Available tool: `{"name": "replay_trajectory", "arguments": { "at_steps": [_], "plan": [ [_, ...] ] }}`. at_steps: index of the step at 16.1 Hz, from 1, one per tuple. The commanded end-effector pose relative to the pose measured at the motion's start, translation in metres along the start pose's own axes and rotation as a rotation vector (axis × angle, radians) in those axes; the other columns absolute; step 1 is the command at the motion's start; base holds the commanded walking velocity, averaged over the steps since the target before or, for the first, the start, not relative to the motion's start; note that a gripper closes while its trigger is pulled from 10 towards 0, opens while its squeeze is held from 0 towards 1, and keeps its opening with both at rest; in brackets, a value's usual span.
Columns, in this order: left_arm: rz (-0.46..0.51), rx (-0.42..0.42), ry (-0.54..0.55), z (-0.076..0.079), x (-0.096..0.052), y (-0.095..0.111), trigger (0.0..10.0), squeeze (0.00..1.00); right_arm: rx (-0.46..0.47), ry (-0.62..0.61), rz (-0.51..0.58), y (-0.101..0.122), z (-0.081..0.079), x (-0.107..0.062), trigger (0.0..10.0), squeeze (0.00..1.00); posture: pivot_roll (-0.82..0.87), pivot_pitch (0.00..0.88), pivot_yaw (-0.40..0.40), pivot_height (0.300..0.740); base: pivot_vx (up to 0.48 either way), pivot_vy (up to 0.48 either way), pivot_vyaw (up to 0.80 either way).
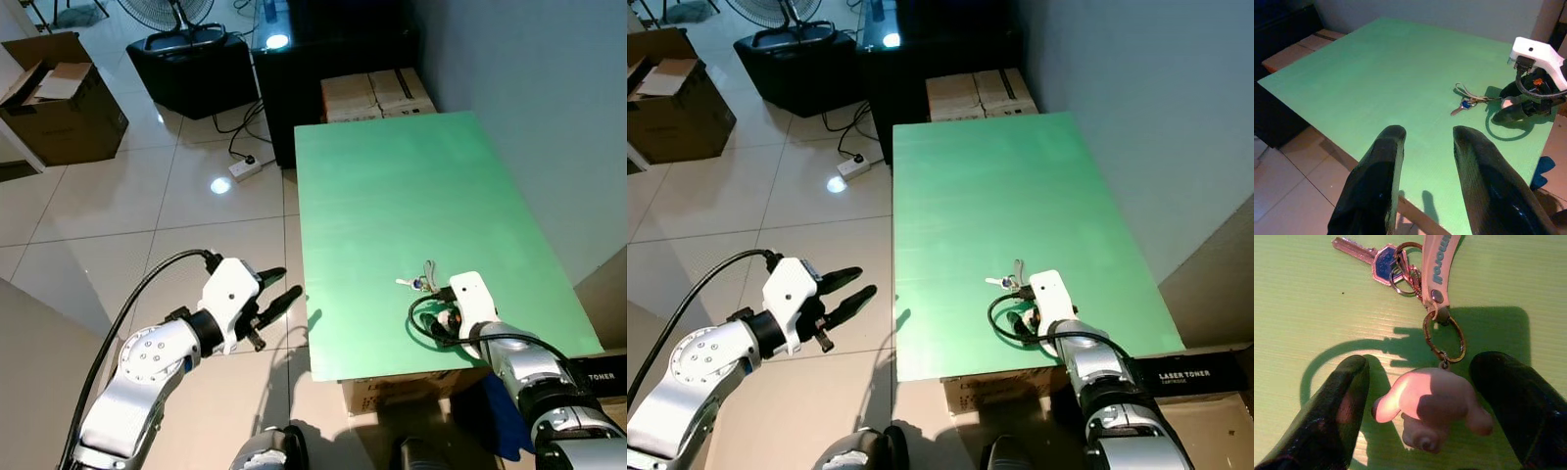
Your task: Hang keys on a hook
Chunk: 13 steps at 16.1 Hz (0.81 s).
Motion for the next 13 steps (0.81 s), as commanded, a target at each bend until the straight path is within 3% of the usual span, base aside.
{"name": "replay_trajectory", "arguments": {
  "at_steps": [1, 2, 9, 10, 11, 12, 13],
  "plan": [
    [-0.007, 0.018, 0.009, -0.0034, 0.0006, 0.0000, 10.0, 0.00, -0.002, -0.008, 0.003, 0.0009, 0.0017, 0.0002, 2.3, 0.00, -0.01, 0.141, 0.126, 0.740, 0.000, 0.000, 0.00],
    [-0.006, 0.018, 0.011, -0.0039, 0.0009, 0.0002, 10.0, 0.00, -0.002, -0.008, 0.003, 0.0009, 0.0018, 0.0003, 0.0, 0.00, -0.01, 0.144, 0.127, 0.740, 0.000, 0.000, 0.00],
    [-0.002, 0.027, 0.009, -0.0048, 0.0016, 0.0012, 10.0, 0.00, -0.015, 0.006, 0.004, -0.0020, -0.0012, 0.0012, 0.0, 0.00, -0.01, 0.144, 0.130, 0.740, 0.000, 0.000, 0.00],
    [-0.003, 0.029, 0.009, -0.0053, 0.0013, 0.0011, 10.0, 0.00, -0.088, -0.014, 0.000, -0.0012, 0.0002, 0.0012, 1.3, 0.00, -0.01, 0.146, 0.131, 0.740, 0.000, 0.000, 0.00],
    [-0.005, 0.032, 0.009, -0.0054, 0.0009, 0.0007, 10.0, 0.00, -0.097, -0.029, 0.000, -0.0009, 0.0017, 0.0011, 10.0, 0.00, -0.01, 0.147, 0.130, 0.740, 0.000, 0.000, 0.00],
    [-0.006, 0.033, 0.010, -0.0056, 0.0004, 0.0004, 10.0, 0.00, -0.095, -0.033, 0.001, -0.0009, 0.0021, 0.0011, 10.0, 0.28, -0.01, 0.147, 0.131, 0.740, 0.000, 0.000, 0.00],
    [-0.006, 0.033, 0.011, -0.0056, 0.0002, 0.0002, 10.0, 0.00, -0.091, -0.035, 0.000, -0.0011, 0.0023, 0.0011, 10.0, 1.00, -0.01, 0.143, 0.132, 0.740, 0.000, 0.000, 0.00]
  ]
}}
Point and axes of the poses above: a point about 5 cm out from each wrist's last joint towards the gripper, its own x axis pointing out of the wrist towards the gripper, its own y axis along the axis of the wrist's last joint, z = x × y, the point moved 4 cm from there along x, pointing out of the wrist towards the gripper
